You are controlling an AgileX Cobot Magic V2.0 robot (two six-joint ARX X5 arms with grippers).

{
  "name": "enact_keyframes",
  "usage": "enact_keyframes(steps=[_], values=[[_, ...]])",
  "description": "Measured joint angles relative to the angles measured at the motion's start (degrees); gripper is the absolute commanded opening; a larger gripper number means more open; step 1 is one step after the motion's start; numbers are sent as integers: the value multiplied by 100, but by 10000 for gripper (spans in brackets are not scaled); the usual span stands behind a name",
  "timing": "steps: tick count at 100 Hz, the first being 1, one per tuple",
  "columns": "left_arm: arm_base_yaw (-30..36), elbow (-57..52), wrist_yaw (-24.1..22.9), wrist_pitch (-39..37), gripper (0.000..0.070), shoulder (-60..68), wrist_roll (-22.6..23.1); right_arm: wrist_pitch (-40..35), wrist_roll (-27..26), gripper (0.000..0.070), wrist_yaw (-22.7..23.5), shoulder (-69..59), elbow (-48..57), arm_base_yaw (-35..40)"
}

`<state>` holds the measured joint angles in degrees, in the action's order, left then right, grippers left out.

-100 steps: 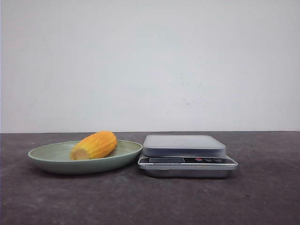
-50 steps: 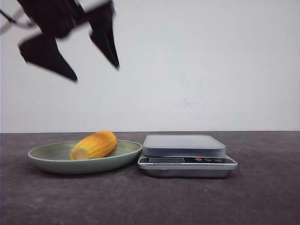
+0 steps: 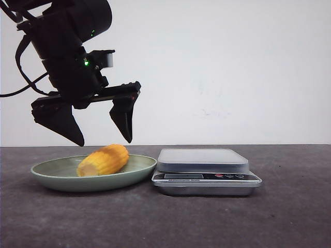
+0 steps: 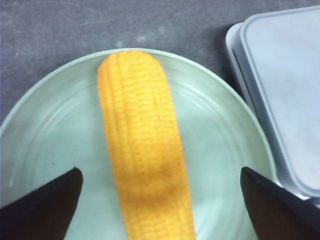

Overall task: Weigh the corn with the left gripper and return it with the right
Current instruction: 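Lower the left gripper over the corn cob on the green plate, then close the left gripper on the corn cob and lift it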

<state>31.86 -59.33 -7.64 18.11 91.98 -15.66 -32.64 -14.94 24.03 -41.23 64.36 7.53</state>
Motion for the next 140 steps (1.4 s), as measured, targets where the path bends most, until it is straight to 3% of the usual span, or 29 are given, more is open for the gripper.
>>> enact_keyframes(steps=[53, 69, 88, 94, 140], values=[[0, 0, -85, -103, 579, 507, -72, -98, 11, 602, -2, 0, 2, 4], [0, 0, -85, -103, 443, 553, -101, -122, 11, 602, -2, 0, 0, 4], [0, 0, -83, -68, 96, 562, -107, -144, 11, 602, -2, 0, 0, 4], [0, 0, -83, -59, 20, 562, -109, -144, 11, 602, -2, 0, 2, 4], [0, -22, -76, 308, 11, 166, -39, -146, 11, 602, -2, 0, 0, 4]])
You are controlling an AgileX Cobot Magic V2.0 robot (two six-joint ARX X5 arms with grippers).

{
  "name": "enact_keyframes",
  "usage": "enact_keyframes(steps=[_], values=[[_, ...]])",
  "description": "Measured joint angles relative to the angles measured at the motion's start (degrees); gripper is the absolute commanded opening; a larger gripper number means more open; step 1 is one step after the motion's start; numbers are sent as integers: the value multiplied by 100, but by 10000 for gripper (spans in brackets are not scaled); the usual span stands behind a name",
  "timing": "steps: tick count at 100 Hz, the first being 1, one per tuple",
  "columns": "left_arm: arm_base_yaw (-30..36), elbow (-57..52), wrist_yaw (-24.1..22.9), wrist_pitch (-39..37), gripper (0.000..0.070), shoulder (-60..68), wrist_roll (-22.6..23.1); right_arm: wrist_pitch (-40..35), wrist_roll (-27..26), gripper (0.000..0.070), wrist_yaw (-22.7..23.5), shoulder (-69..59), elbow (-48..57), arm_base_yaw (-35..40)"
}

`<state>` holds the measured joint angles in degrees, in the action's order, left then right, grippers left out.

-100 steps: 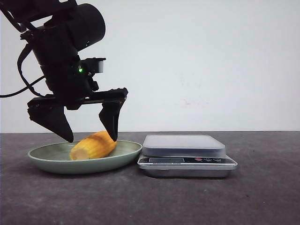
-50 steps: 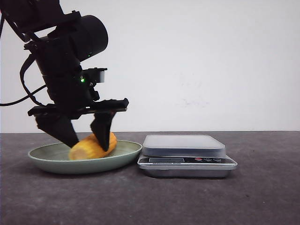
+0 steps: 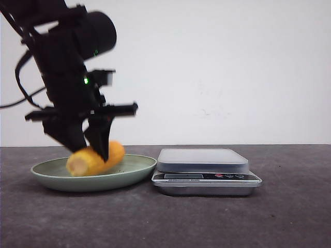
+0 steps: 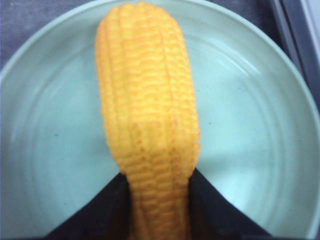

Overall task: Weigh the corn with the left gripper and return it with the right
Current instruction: 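Close the left gripper on the corn cob and lift it, then carry the corn with the left gripper and lower it onto the scale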

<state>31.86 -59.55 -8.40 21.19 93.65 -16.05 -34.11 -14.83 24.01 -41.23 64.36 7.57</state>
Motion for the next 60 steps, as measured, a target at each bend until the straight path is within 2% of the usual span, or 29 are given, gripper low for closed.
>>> enact_keyframes(steps=[19, 32, 60], values=[[31, 0, 306, 7, 11, -1108, -13, -2, 0, 602, -4, 0, 2, 0], [205, -61, 643, 50, 11, -1635, -186, -2, 0, 602, -4, 0, 2, 0], [1010, -1115, 715, -299, 11, -1392, -658, -2, 0, 602, -4, 2, 2, 0]])
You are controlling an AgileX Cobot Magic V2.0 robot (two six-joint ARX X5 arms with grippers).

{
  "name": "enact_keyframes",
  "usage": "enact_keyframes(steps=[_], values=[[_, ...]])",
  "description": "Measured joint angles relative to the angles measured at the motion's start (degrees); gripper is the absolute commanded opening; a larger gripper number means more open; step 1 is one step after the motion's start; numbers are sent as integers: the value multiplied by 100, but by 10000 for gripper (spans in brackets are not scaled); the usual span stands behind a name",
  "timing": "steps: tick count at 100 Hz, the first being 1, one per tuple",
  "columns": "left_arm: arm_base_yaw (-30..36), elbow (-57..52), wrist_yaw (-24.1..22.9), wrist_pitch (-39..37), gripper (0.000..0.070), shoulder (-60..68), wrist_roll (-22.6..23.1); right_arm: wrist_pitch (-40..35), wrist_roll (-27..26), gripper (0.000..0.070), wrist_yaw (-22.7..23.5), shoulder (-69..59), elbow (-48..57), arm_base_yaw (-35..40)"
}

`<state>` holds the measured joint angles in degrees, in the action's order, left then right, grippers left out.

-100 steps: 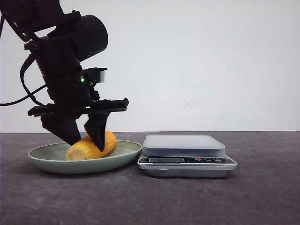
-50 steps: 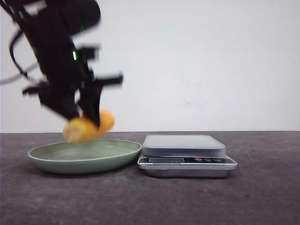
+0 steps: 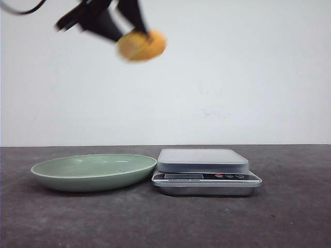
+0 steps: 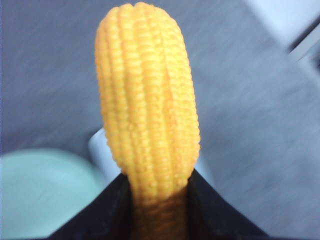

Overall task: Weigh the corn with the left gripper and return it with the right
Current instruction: 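Carry the corn with the left gripper and lower it onto the scale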

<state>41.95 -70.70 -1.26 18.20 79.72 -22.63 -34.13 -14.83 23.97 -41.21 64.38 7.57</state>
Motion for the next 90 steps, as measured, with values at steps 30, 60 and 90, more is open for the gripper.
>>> enact_keyframes(steps=[30, 60, 90], values=[[446, -1180, 13, -142, 11, 1631, -315, -2, -4, 603, 2, 0, 0, 0], [442, -1340, 11, -299, 11, 2806, -568, -192, -4, 603, 2, 0, 0, 0], [413, -1340, -37, -81, 11, 3287, -638, -278, 0, 603, 2, 0, 0, 0]])
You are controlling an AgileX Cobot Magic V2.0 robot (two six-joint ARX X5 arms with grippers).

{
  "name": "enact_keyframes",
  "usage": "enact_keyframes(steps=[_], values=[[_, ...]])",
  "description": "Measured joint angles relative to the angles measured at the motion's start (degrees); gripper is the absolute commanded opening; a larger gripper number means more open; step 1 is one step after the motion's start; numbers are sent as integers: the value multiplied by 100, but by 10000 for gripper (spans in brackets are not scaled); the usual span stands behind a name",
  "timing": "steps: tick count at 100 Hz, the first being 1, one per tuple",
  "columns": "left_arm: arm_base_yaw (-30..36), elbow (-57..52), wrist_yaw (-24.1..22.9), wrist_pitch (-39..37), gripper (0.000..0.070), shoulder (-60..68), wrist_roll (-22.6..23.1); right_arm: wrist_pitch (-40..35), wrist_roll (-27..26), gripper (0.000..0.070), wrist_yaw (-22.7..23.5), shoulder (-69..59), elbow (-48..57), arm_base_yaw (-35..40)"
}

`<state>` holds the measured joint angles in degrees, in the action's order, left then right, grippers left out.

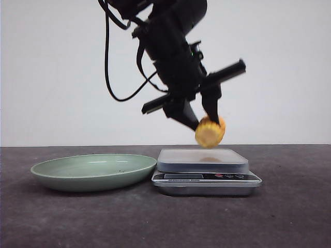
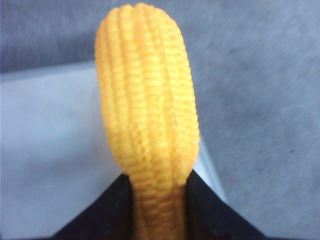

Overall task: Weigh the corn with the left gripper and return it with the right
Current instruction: 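Carry the corn with the left gripper and lower it onto the scale, then open the left gripper and withdraw it upward from the scale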

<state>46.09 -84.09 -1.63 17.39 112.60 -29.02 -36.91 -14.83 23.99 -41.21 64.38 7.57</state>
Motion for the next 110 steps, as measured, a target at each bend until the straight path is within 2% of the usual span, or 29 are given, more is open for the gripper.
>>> enact_keyframes(steps=[20, 31, 35, 42, 49, 79, 93, 110], values=[[-76, -81, -37, 240, 12, 96, -15, -2, 0, 603, 0, 0, 0, 0], [-87, -87, -37, 251, 46, 98, -15, -2, 0, 603, 0, 0, 0, 0], [-85, -87, -42, 251, 97, 98, -15, -2, 0, 603, 0, 0, 0, 0], [-85, -87, -37, 251, 245, 98, -13, -4, 0, 603, 0, 0, 0, 0], [-85, -87, -42, 256, 326, 103, 4, -9, 0, 603, 0, 0, 0, 0], [-57, -85, -107, 385, 330, 179, 127, -20, 0, 603, -2, 0, 0, 0], [-44, -85, -118, 378, 449, 188, 205, -70, 2, 603, -17, -2, 0, 0], [-9, -85, -122, 372, 474, 170, 295, -144, 4, 603, -22, -2, 0, 0]])
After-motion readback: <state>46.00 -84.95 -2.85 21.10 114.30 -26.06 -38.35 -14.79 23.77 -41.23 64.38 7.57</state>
